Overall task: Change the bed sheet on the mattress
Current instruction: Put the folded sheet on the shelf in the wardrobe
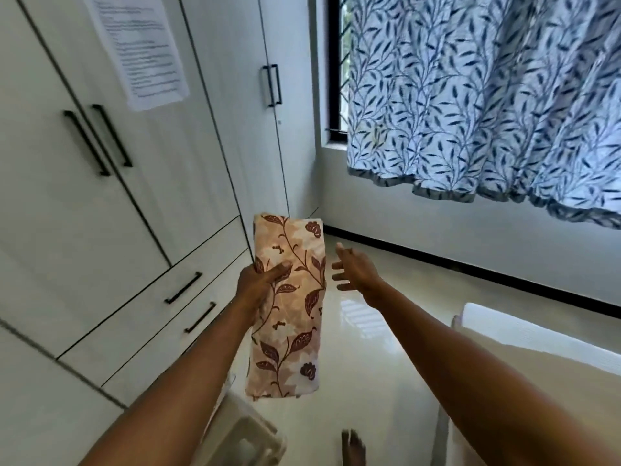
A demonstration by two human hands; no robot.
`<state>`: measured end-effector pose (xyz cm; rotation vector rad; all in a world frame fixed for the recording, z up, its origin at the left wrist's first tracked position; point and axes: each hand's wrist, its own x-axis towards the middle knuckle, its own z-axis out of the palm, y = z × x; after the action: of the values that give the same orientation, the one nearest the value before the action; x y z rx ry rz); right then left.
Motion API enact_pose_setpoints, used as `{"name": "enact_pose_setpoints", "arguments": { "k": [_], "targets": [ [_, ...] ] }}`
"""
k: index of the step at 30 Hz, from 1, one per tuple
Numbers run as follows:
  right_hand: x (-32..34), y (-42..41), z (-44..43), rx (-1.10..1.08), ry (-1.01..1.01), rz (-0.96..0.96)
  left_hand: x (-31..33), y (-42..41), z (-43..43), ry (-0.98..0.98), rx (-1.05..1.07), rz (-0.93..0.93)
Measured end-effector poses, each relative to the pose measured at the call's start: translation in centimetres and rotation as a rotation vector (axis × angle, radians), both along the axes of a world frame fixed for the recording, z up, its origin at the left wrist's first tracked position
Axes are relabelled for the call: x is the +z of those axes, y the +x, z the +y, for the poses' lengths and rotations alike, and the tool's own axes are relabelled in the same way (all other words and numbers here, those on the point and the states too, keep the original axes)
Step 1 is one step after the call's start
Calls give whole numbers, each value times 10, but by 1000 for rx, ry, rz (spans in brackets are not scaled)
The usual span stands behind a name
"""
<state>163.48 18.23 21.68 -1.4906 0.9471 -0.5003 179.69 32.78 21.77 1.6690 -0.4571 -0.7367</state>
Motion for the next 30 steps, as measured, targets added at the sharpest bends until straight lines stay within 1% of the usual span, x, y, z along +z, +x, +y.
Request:
{"name": "enact_pose_setpoints", "arguments": {
  "k": [4,7,13,16,22,26,30],
  "targets": [
    [-6,50,-99,5,-1,12,-4,48,-99,30,0,-9],
    [5,92,-169,49,-28,58,3,90,-174,60,4,-49],
    [39,180,-299,92,-192,89,22,175,-295,89,54,-199],
    [44,227,-360,97,-296,105,21,218,-352,118,130,-255],
    [51,322,-469,142,-450,130,-2,310,-466,40,299,-219],
    [47,387,-545,182,-525,172,-14,374,-552,-6,294,-151],
    [53,441,-611,197,-541,167,-1,414,-617,-19,288,-182]
  ]
}}
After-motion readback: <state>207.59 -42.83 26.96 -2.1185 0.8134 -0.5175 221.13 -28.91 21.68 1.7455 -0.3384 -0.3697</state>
